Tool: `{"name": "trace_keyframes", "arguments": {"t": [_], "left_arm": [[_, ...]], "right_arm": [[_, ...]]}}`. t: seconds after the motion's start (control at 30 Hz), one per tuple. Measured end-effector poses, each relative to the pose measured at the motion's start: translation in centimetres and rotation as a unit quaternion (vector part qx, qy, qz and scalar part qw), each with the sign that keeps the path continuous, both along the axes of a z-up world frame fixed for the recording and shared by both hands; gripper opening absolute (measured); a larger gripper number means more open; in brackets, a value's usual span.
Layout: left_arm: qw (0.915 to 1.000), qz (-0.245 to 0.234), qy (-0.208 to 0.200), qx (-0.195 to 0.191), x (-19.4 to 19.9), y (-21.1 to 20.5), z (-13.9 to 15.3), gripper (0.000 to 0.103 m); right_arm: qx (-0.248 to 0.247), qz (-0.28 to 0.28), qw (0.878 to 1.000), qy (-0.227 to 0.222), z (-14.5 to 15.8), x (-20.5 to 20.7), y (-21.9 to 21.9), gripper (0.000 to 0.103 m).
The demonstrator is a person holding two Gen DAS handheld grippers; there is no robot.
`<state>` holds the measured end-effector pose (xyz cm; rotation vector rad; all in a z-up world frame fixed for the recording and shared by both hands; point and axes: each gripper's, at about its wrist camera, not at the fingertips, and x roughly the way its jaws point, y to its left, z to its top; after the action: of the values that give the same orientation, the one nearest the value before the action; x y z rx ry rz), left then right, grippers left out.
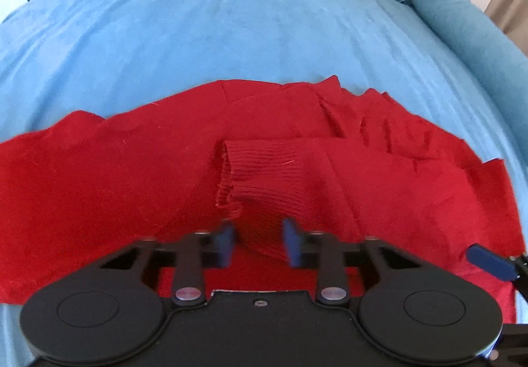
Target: Fold small clothes
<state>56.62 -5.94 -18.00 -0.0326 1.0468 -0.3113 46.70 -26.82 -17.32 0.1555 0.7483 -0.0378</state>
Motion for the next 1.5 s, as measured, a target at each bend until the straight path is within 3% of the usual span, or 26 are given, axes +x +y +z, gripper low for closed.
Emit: {"name": "trace_keyframes", "arguments": {"t": [0.03, 0.07, 0.33, 0.6, 0.67, 0.7, 0.73, 0.8, 1.03, 1.13, 1.2, 1.3, 1.37, 1.43, 1.5], "left_arm": [[1.0000, 0.005, -0.003, 0.004, 0.0, 0.0, -0.2, 0.007], [0.9999, 0.010, -0.006, 0.005, 0.1, 0.0, 0.0, 0.004], [0.9944, 0.063, -0.083, 0.019, -1.6, 2.3, 4.3, 0.004], [0.9893, 0.108, -0.086, 0.047, -2.6, 4.4, 1.6, 0.005], [0.9896, 0.112, -0.075, 0.051, -2.7, 4.2, 1.3, 0.011], [0.9891, 0.116, -0.074, 0.053, -2.8, 4.2, 1.4, 0.022], [0.9885, 0.118, -0.078, 0.054, -3.0, 4.1, 1.7, 0.048], [0.9876, 0.115, -0.096, 0.048, -3.8, 4.1, 2.5, 0.073], [0.9922, 0.064, -0.104, 0.025, -4.0, 3.1, 3.5, 0.073], [0.9946, 0.033, -0.099, 0.006, -2.6, 2.3, 2.6, 0.077], [0.9945, 0.022, -0.102, 0.011, -1.4, 1.7, 1.8, 0.078], [0.9960, 0.025, -0.084, 0.020, 0.9, 1.2, 0.1, 0.090], [0.9974, 0.035, -0.060, 0.019, 1.9, 1.5, -1.4, 0.091], [0.9972, 0.031, -0.067, 0.016, 2.0, 1.6, -1.9, 0.098], [0.9974, 0.022, -0.065, 0.022, 1.9, 1.4, -1.8, 0.099]], "right_arm": [[0.003, -0.007, 1.000, 0.001, -0.2, -0.1, -0.3, 0.084], [0.006, -0.012, 1.000, 0.001, -0.3, 0.0, -0.4, 0.084], [0.014, -0.030, 0.999, -0.008, 0.4, -0.1, -0.9, 0.084], [0.015, -0.046, 0.999, 0.002, -0.2, 0.2, -2.2, 0.084], [0.011, -0.059, 0.998, 0.003, -0.4, 0.0, -2.9, 0.084], [0.008, -0.067, 0.998, 0.005, -0.5, -0.2, -3.3, 0.084], [0.005, -0.077, 0.997, 0.008, -0.6, -0.5, -3.7, 0.084], [0.002, -0.094, 0.995, 0.010, -0.6, -1.5, -4.6, 0.084], [0.010, -0.159, 0.986, 0.045, -2.5, -4.7, -8.9, 0.087], [-0.008, -0.134, 0.990, 0.036, -1.0, -3.8, -8.5, 0.090], [-0.018, -0.123, 0.992, 0.011, -0.3, -2.8, -8.6, 0.103], [-0.043, -0.137, 0.989, 0.024, -1.2, -0.3, -9.1, 0.103], [-0.037, -0.146, 0.987, 0.049, -2.6, 0.9, -9.7, 0.103], [-0.031, -0.148, 0.987, 0.047, -3.6, 0.9, -9.9, 0.103], [-0.047, -0.145, 0.987, 0.044, -3.8, 0.8, -9.5, 0.103]]}}
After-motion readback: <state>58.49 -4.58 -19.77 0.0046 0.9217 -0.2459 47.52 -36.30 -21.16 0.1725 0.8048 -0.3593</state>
